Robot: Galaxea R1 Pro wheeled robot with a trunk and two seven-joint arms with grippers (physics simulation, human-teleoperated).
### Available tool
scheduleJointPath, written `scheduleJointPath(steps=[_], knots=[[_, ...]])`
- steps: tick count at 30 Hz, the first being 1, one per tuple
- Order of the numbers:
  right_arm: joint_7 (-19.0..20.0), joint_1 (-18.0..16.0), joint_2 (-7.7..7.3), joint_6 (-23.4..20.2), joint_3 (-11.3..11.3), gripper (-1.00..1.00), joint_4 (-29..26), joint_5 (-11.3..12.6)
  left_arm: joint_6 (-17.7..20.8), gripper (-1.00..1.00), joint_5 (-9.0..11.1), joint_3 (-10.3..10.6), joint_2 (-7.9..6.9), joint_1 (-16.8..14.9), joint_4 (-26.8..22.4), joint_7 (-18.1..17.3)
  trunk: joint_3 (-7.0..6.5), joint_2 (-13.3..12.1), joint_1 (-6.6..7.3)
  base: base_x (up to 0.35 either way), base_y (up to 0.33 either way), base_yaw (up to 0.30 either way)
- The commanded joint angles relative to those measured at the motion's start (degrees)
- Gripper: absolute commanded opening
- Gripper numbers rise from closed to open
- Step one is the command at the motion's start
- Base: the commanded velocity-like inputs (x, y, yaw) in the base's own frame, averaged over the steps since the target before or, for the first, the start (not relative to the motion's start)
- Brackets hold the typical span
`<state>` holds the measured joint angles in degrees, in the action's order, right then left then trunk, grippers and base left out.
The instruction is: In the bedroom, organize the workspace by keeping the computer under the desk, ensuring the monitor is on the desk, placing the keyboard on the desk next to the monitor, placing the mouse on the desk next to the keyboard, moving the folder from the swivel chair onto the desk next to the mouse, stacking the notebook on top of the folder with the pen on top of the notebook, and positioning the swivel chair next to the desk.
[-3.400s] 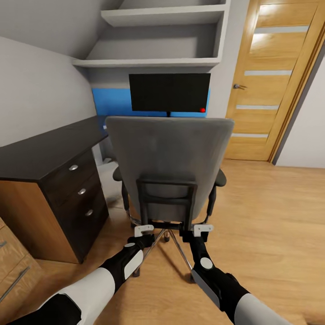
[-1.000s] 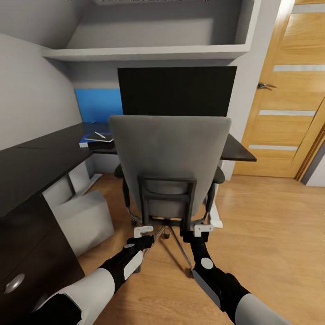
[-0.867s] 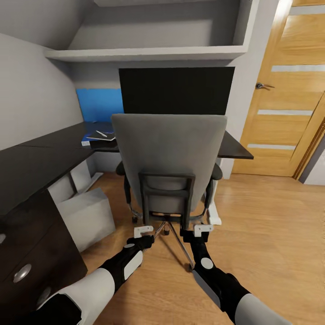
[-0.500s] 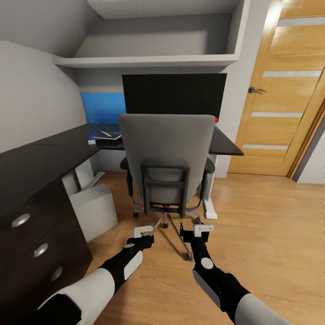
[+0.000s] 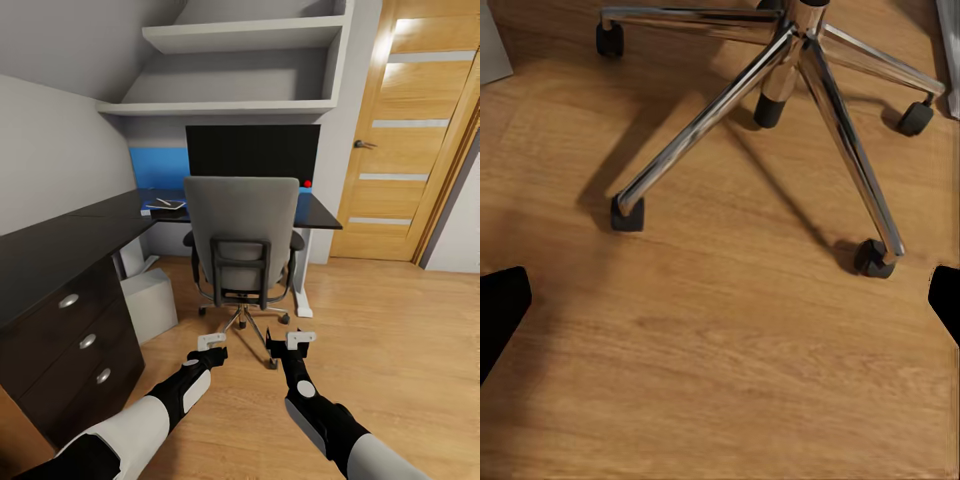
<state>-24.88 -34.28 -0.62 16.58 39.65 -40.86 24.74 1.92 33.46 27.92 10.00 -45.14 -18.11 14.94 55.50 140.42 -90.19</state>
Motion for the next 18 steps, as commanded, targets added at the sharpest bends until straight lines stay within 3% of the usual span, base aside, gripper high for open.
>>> scheduleJointPath(steps=[1,5,17,18], knots=[[-0.34,-0.08,-0.05,0.38,0.43,1.00,0.00,0.62,0.22,1.00,0.11,0.23,0.00,-0.03,-0.06,0.42,-0.13,-0.39,0.27,-0.334,-0.003,0.000],[-0.33,-0.08,-0.01,0.33,0.43,1.00,-0.01,0.69,0.31,1.00,0.12,0.16,0.00,-0.03,-0.08,0.49,-0.85,-1.99,1.15,-0.258,-0.001,0.000],[-0.58,-0.09,-0.45,0.34,0.17,1.00,-0.02,0.94,-1.04,1.00,0.18,0.00,0.00,-0.03,-0.14,1.00,-3.00,-6.81,3.79,-0.011,0.000,0.000],[-0.63,-0.08,-0.95,0.33,0.20,1.00,0.49,1.05,-2.18,1.00,1.57,-0.05,0.00,-0.03,1.75,1.00,-3.18,-7.21,4.01,0.000,0.000,0.000]])
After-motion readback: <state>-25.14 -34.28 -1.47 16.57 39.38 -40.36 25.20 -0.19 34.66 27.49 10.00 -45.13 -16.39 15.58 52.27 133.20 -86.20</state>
